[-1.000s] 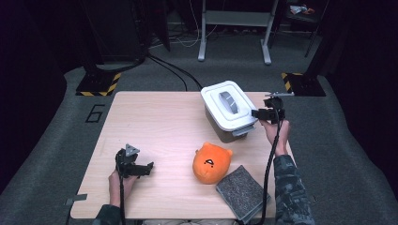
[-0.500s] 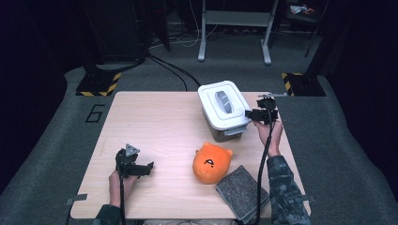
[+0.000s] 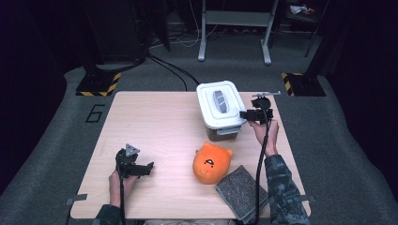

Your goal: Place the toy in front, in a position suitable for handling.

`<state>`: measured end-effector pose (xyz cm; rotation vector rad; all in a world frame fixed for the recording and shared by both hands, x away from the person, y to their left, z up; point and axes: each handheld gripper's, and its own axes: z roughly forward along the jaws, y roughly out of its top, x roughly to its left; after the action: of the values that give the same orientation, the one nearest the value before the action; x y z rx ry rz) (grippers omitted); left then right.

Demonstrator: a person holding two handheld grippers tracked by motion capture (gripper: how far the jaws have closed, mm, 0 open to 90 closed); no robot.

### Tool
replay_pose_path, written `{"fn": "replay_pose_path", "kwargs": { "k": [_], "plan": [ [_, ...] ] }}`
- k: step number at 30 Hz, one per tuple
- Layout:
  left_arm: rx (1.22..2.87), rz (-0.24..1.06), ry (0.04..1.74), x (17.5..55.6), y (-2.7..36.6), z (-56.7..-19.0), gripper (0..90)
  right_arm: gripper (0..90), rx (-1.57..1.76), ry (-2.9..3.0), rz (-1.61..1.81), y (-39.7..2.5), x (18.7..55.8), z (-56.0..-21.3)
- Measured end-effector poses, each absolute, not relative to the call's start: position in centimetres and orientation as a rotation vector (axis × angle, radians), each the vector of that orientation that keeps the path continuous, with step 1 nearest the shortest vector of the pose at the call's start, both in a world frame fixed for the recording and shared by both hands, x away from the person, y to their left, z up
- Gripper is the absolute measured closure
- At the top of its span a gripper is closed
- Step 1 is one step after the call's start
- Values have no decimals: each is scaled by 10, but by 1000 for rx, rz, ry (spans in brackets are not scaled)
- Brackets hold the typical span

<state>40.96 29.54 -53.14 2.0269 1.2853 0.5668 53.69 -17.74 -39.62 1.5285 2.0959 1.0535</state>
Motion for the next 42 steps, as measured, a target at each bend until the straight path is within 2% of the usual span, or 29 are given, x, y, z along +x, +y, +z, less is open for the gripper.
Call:
{"fn": "replay_pose_path", "kwargs": {
  "k": [15, 26, 42],
  "plan": [
    [2027, 566, 1285, 410, 295, -531, 11, 573, 1485, 2145, 1094, -176, 539, -396],
    [2028, 566, 1284, 410, 296, -531, 11, 634, 1464, 2178, 1090, -172, 545, -395],
    [2027, 566, 1284, 410, 296, -531, 12, 619, 1431, 2229, 1082, -157, 540, -394]
  ]
}}
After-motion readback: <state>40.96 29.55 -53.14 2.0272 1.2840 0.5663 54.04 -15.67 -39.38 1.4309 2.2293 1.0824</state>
